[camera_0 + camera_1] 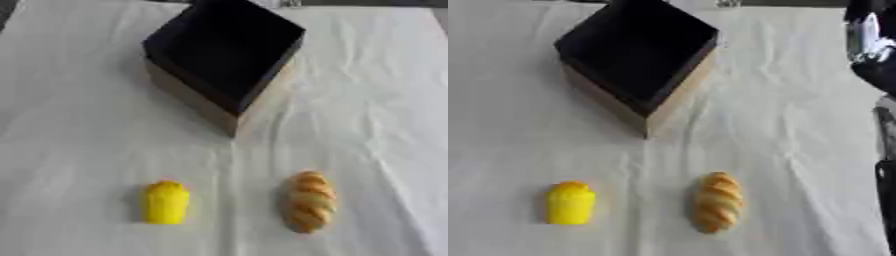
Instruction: Pick up objects on the table and place them in the box.
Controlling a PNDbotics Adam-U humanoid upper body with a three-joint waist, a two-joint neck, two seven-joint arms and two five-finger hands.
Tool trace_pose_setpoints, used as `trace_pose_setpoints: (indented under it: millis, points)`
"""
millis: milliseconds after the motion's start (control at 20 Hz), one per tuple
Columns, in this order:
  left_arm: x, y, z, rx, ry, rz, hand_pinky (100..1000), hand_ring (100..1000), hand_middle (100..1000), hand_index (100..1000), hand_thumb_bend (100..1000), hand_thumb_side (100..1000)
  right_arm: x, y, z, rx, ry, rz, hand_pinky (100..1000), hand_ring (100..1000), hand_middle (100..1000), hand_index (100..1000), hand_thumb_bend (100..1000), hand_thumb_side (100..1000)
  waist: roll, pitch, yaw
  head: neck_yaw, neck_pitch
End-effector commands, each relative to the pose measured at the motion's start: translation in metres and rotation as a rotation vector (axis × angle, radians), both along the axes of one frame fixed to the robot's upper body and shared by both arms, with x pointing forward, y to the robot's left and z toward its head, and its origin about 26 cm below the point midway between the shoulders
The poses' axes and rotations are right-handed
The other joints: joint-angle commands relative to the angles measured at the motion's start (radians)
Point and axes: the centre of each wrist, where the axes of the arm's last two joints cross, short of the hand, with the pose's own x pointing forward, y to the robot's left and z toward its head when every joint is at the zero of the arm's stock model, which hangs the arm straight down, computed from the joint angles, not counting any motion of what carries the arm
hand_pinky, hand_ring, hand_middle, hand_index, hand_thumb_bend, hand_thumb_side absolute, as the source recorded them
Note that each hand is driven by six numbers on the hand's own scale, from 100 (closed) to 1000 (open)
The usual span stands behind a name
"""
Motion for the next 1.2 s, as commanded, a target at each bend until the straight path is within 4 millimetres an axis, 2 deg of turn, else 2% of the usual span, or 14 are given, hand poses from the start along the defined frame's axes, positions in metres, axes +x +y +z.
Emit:
trace_pose_setpoints:
  millis: [50, 650, 900, 1100, 1200]
  points:
    - [-0.004, 0.001, 0.008, 0.022, -0.024, -0.001, 832, 818, 783, 888, 326, 526, -0.004, 0.0, 0.008, -0.021, -0.029, -0.001, 916, 783, 552, 804, 100, 183, 0.002, -0.026, 0.0, 0.0, -0.004]
    - [-0.004, 0.001, 0.008, 0.02, -0.025, 0.0, 832, 818, 783, 888, 327, 525, -0.004, -0.001, 0.011, -0.014, -0.038, 0.0, 914, 787, 557, 806, 100, 174, 0.001, -0.026, 0.002, 0.009, -0.004]
    - [-0.004, 0.002, 0.01, 0.02, -0.026, 0.008, 832, 818, 783, 888, 328, 523, -0.007, -0.006, 0.013, -0.037, -0.05, -0.014, 912, 797, 567, 813, 100, 128, 0.001, -0.026, -0.005, 0.018, -0.004]
    - [-0.006, 0.005, 0.009, 0.03, -0.02, 0.026, 832, 818, 784, 888, 325, 527, -0.013, -0.018, 0.009, -0.187, -0.063, -0.03, 892, 812, 580, 825, 100, 100, -0.009, -0.029, -0.021, 0.029, 0.004]
    - [-0.006, 0.007, 0.009, 0.041, -0.016, 0.034, 831, 818, 784, 888, 323, 528, -0.019, -0.028, 0.005, -0.35, -0.078, -0.06, 878, 819, 593, 833, 100, 100, -0.016, -0.03, -0.029, 0.038, 0.006]
